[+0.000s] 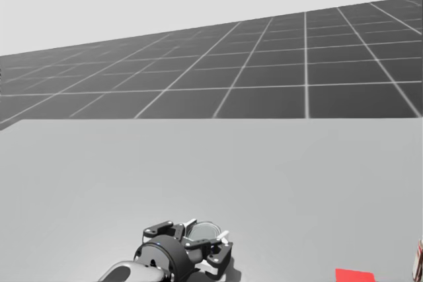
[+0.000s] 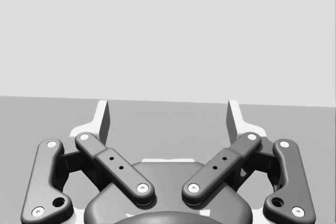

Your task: Look at the card. If it is red, pick the object on the left. If it is green, pick the object on the right.

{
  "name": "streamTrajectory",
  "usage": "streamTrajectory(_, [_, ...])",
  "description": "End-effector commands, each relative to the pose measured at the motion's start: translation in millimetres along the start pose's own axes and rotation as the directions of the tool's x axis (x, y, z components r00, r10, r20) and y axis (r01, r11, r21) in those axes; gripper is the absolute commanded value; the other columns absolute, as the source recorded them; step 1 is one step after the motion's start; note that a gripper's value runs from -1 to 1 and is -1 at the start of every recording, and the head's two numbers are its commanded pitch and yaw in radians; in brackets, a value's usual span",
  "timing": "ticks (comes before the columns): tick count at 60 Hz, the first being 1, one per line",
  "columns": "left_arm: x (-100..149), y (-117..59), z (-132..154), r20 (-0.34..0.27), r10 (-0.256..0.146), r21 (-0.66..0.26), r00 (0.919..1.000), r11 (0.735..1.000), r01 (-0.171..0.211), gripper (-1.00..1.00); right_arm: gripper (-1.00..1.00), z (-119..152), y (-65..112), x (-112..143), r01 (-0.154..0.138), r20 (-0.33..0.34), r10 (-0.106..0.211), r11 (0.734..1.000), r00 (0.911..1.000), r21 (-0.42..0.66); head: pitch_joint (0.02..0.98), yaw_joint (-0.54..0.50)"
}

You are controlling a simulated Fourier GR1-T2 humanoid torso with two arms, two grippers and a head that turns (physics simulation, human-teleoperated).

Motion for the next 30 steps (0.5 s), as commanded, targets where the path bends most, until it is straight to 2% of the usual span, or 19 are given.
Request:
streamTrajectory(1, [-16,-7.3,3,-0.049,-0.011,-0.115,0.9988,0.993,0.005,1.00,-1.00,0,-0.7,0,0.000,-0.001,0.000,1.000,1.0000,0.000,0.446,0.30])
streamTrajectory(9, [4,-9.7,14,-0.005,-0.026,-0.126,0.9996,0.992,0.025,1.00,-1.00,-1,-1.1,-1,0.001,-0.002,-0.001,1.000,1.0000,0.000,0.447,0.30])
streamTrajectory(14, [25,-9.3,21,0.038,-0.050,-0.123,0.9980,0.991,0.054,1.00,-1.00,-1,-1.2,-1,0.001,-0.003,-0.001,1.000,1.0000,0.000,0.443,0.30])
streamTrajectory(18, [46,-7.3,28,0.077,-0.065,-0.114,0.9949,0.991,0.074,1.00,-1.00,-1,-1.3,-1,0.002,-0.004,-0.002,1.000,1.0000,-0.001,0.438,0.30])
streamTrajectory(26, [73,-2.4,35,0.123,-0.074,-0.096,0.9896,0.992,0.086,1.00,-1.00,-2,-2.1,-1,0.004,-0.003,-0.004,1.000,1.0000,-0.001,0.431,0.30])
streamTrajectory(30, [92,0.4,40,0.158,-0.080,-0.086,0.9842,0.992,0.094,1.00,-1.00,-2,-2.6,-1,0.004,-0.003,-0.004,1.000,1.0000,-0.001,0.426,0.30])
